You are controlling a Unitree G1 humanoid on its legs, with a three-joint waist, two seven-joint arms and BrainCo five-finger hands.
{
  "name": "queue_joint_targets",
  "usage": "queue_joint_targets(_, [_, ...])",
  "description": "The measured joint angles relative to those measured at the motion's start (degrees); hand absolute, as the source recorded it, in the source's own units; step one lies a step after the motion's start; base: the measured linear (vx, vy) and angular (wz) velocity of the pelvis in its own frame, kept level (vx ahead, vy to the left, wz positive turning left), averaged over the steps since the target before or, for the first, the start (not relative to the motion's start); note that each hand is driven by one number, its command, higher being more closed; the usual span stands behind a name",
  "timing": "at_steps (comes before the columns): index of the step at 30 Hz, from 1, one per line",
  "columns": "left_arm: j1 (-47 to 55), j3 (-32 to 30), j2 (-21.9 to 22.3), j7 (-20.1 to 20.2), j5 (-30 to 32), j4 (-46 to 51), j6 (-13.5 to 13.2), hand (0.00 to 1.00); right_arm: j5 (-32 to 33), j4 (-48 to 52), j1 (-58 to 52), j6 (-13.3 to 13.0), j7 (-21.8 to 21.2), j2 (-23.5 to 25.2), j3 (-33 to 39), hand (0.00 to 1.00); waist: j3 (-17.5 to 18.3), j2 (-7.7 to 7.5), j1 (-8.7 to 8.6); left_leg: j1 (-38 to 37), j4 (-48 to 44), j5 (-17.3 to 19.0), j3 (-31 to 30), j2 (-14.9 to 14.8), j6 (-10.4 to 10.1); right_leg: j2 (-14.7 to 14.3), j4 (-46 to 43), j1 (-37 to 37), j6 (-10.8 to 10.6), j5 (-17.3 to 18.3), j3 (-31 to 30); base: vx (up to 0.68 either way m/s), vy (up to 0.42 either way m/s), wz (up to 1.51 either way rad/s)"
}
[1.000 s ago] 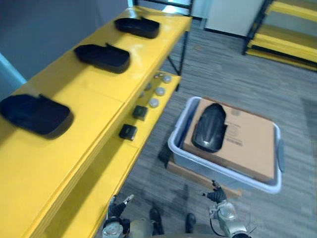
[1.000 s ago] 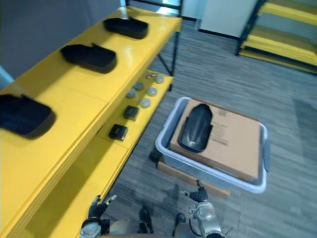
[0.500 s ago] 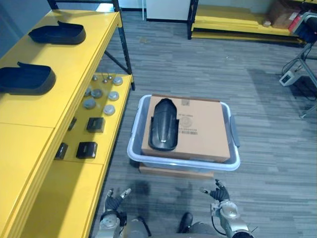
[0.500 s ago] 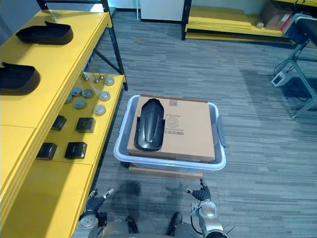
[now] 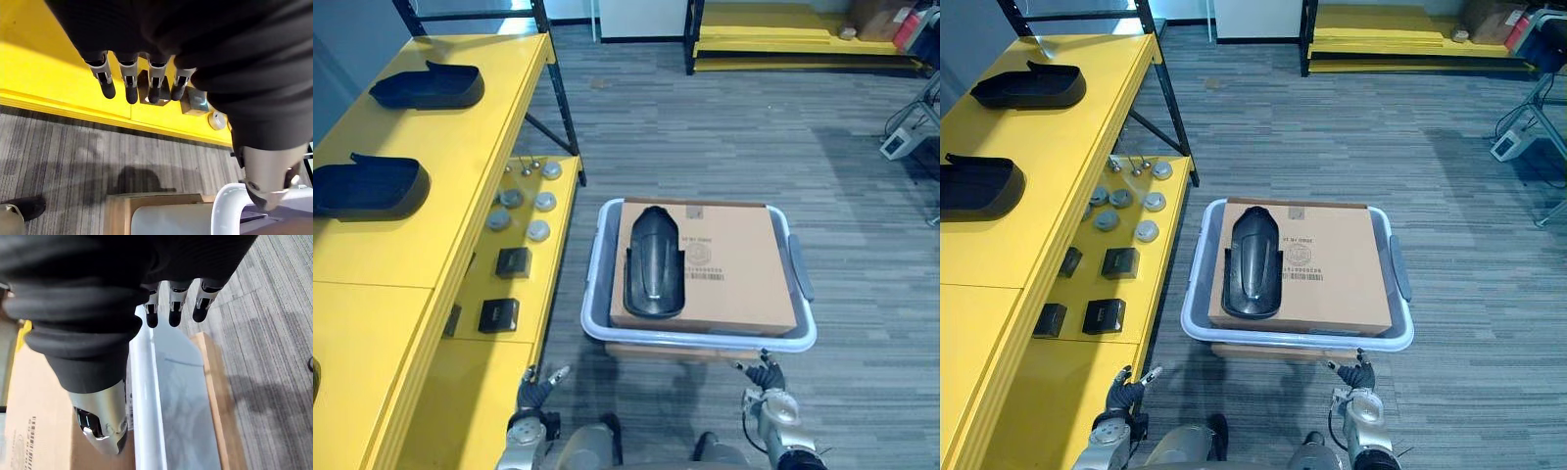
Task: Walk over and take plastic housings, then place them on the shelf
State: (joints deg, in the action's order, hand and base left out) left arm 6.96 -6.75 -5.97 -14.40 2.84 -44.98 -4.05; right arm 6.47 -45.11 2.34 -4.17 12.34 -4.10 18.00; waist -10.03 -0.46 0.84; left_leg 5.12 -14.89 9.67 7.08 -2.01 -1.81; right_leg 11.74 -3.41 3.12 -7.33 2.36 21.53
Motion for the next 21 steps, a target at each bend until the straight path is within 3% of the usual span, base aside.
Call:
queue_joint_targets(3, [1.48,-0.61,0.00,0.31,0.00,0.01,0.05,0.00,0.86,3.95,-1.35,0.03,0.36,-0.49,3.47,0.00,0.61,-0.31,-0.03,-0.56,2.07,-0.31,0.37,0.11,0.50,-0.32,1.35,-0.39,0.12,-0.93,-1.15,-0.01,0.007,-0.23])
queue_joint_targets(10, [3.65,-0.60,0.19,0.59,0.03,-0.05,0.07,0.00,-0.21,26.63,-5.73,-1.04,5.45,-0.70,6.67,0.00,2.67,-1.44,-0.98,-2.43,7.43,-2.74,1.07,1.21,1.43,-0.35,3.74,-0.42,0.43,-2.41,-2.22,0.01,0.002,-0.09])
queue_joint_targets(16, [4.69,0.61,0.44,0.75,0.07,-0.37,-0.22,0.00,-5.99,34.87,-4.74,-2.11,5.14,-0.66,-1.76,0.00,3.13,-2.00,-1.10,-4.22,11.47,-4.71,1.28,1.30,1.30,-0.77,4.46,-0.39,1.14,-2.93,-2.63,0.00,-0.004,-0.02])
queue_joint_targets(21, [4.86,1.04,0.68,0.72,0.07,-0.50,-0.82,0.00,-13.04,34.60,1.70,-1.65,4.65,-0.68,-11.29,0.00,3.13,-2.01,0.25,-4.20,14.03,-6.63,0.63,1.92,1.57,-0.68,5.64,-0.65,1.17,-3.86,-2.22,-0.03,-0.002,0.06])
